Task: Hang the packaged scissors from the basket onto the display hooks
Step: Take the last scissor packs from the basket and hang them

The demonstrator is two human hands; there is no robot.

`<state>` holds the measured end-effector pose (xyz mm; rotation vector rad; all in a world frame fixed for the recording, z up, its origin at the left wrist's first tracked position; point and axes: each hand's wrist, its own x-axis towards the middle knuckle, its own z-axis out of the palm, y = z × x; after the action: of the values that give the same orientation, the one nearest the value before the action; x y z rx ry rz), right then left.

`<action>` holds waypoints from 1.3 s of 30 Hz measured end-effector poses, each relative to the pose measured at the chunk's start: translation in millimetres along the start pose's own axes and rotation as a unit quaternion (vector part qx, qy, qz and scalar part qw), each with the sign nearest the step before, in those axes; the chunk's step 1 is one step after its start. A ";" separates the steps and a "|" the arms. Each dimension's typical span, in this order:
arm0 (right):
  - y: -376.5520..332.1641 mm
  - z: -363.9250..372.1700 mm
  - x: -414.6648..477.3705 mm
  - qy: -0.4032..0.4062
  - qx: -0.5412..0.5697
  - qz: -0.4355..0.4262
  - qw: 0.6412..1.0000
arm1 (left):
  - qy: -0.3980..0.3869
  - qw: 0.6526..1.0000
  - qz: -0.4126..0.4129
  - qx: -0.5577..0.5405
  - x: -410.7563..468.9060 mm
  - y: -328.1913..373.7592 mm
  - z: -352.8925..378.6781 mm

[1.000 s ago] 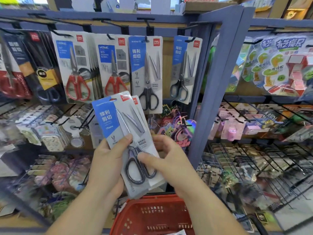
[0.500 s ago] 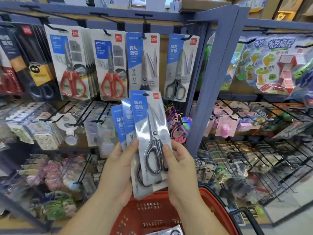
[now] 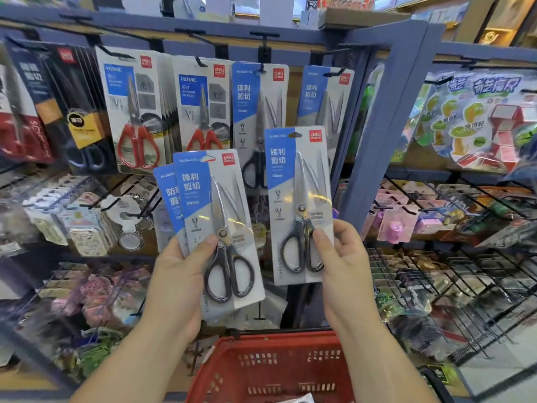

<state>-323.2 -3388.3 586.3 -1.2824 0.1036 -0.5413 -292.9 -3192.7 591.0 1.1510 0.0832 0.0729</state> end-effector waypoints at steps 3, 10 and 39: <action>-12.0 6.1 13.2 -0.028 -0.021 -0.024 0.999 | 0.018 1.000 0.018 0.004 4.3 6.7 -5.9; -39.4 43.0 54.8 -0.056 -0.046 -0.081 0.994 | 0.026 0.998 0.049 0.013 5.2 20.3 -12.3; 12.7 102.7 140.8 0.046 -0.272 0.004 0.961 | 0.052 0.998 0.038 0.006 13.9 20.0 -41.6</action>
<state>-158.7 -3357.2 636.3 -1.7906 0.3539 -0.5867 -283.7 -3145.3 592.1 1.1621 0.1323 0.1998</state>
